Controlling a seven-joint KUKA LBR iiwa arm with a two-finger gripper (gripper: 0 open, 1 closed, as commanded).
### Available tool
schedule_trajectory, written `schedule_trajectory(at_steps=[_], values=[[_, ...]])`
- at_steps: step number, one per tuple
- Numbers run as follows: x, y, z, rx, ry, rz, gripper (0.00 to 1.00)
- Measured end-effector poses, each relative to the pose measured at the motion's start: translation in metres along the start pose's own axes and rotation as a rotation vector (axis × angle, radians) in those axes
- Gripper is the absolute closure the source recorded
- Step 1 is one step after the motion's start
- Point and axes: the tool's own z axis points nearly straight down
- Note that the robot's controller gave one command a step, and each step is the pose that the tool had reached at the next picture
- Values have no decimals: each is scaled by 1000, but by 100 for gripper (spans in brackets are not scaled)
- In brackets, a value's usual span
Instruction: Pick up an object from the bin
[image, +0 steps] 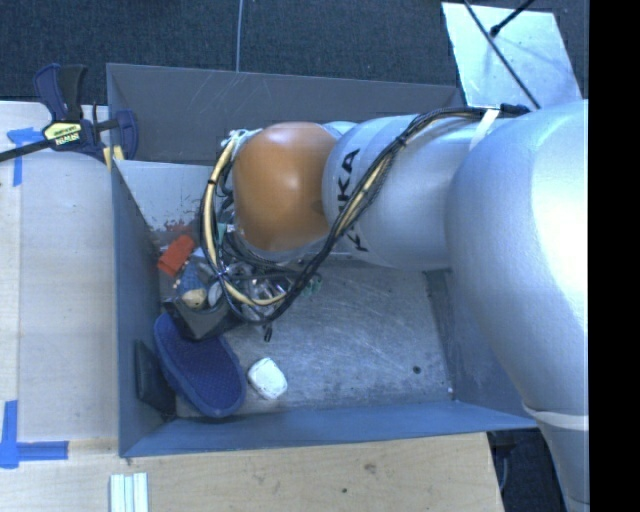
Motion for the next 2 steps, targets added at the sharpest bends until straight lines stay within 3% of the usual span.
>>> schedule_trajectory(at_steps=[1,2], values=[[1,-1,0,-1,4,1,100],[16,10,-48,-13,-4,10,100]])
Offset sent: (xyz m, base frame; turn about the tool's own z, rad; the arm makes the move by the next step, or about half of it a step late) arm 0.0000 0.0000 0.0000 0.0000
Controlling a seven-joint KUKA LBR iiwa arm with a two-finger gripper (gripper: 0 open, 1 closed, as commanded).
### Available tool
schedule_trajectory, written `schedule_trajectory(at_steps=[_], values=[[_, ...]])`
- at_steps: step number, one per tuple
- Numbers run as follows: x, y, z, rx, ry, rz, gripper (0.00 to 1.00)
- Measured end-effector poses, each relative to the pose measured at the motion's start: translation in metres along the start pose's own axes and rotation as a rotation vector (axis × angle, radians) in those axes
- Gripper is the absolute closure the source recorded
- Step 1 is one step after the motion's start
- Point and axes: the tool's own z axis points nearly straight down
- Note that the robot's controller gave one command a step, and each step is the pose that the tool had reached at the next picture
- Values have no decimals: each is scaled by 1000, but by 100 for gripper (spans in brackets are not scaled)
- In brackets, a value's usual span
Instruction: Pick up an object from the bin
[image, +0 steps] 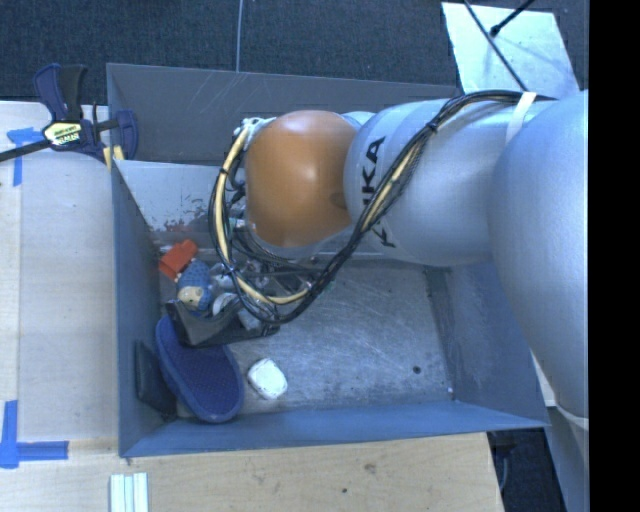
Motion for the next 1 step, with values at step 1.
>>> schedule_trajectory(at_steps=[1], values=[[15,16,-134,-3,1,-33,100]])
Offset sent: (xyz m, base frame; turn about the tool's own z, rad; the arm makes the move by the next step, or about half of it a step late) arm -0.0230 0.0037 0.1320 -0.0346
